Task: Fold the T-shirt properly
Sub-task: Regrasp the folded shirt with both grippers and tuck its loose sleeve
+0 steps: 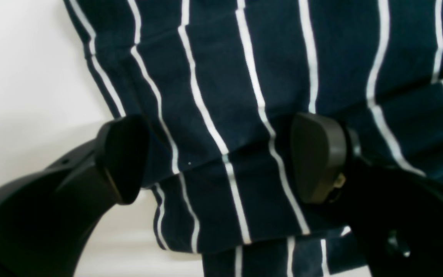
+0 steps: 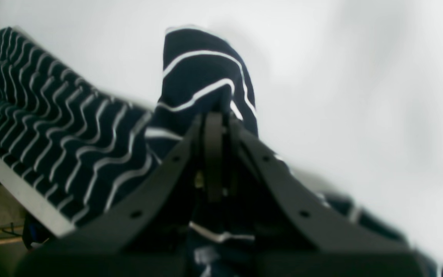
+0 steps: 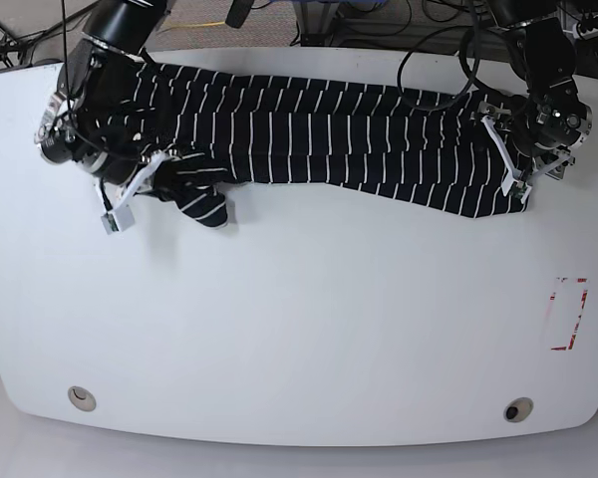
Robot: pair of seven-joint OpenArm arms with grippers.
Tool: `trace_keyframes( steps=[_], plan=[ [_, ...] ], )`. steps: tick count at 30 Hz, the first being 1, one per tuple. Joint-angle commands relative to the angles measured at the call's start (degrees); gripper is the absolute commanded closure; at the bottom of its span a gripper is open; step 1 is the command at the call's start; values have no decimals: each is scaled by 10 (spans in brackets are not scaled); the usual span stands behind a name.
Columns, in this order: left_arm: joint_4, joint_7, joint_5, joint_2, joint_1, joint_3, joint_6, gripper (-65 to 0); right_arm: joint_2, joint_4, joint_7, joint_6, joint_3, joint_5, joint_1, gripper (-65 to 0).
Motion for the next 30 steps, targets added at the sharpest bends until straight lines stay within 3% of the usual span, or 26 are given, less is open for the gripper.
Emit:
trace_keyframes(
  steps=[1,12,17,24,30],
  plan=[
    [8,2,5,-6,-1,-2,-1,-531,10,56,9,1,31,53,-36,0],
    [-24,2,5,-20,6,-2,-1,-531,6,158,8,1,132,78,-138,0],
    [-31,2,5,-23,7,-2,-1,-531,6,164,8,1,168,136,-180,0],
    [-31,2,5,-23,6,-2,-1,-531,6,167,8,1,172,195,-228,0],
    [-31,2,5,-23,7,-2,-1,-531,5,167,9,1,173,200,-272,0]
  ],
)
